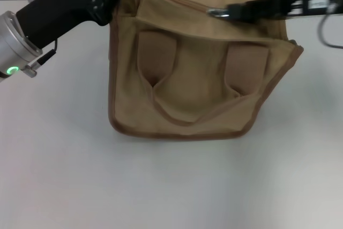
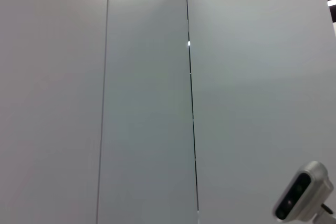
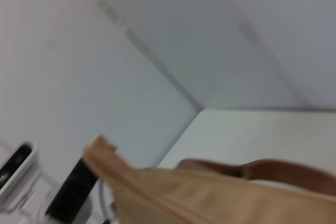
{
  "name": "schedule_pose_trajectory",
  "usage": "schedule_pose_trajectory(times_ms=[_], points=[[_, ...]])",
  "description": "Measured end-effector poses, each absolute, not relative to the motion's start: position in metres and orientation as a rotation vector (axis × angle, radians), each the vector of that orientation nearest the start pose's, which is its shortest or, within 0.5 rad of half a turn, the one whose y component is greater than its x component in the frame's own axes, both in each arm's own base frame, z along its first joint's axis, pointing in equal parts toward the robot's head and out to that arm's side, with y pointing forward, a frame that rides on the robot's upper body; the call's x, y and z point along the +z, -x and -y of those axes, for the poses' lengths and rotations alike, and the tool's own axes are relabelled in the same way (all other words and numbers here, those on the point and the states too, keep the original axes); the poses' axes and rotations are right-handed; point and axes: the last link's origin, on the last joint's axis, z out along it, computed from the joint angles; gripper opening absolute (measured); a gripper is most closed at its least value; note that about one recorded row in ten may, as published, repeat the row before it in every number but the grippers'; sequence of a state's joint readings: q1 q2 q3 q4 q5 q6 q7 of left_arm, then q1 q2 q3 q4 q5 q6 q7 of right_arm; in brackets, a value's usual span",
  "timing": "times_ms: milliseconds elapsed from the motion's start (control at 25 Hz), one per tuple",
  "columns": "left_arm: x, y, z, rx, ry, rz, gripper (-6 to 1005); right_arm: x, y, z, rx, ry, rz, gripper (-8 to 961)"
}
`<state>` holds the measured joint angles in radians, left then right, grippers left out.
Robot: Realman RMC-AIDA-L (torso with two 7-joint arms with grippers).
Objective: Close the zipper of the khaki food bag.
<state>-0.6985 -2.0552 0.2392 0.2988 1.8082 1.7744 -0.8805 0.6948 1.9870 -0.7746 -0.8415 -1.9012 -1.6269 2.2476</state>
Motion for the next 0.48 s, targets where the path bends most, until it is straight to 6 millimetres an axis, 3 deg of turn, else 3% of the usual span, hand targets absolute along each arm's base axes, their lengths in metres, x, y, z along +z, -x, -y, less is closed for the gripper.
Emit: schedule_pose_trajectory(times_ms=[120,280,480], points=[[0.028,0.206,-0.354,-1.364,2.267,0.125,69,0.084,-0.207,-0.380,0.865,2.555,-1.350,15],[0.028,0.207,-0.355,-1.356,2.260,0.131,70,0.093,-0.220,-0.374,0.890,2.510,-1.375,14],[0.027,0.206,-0.358,-1.342,2.259,0.140,71,0.112,-0.234,-0.363,1.070,2.435,-1.334,19]])
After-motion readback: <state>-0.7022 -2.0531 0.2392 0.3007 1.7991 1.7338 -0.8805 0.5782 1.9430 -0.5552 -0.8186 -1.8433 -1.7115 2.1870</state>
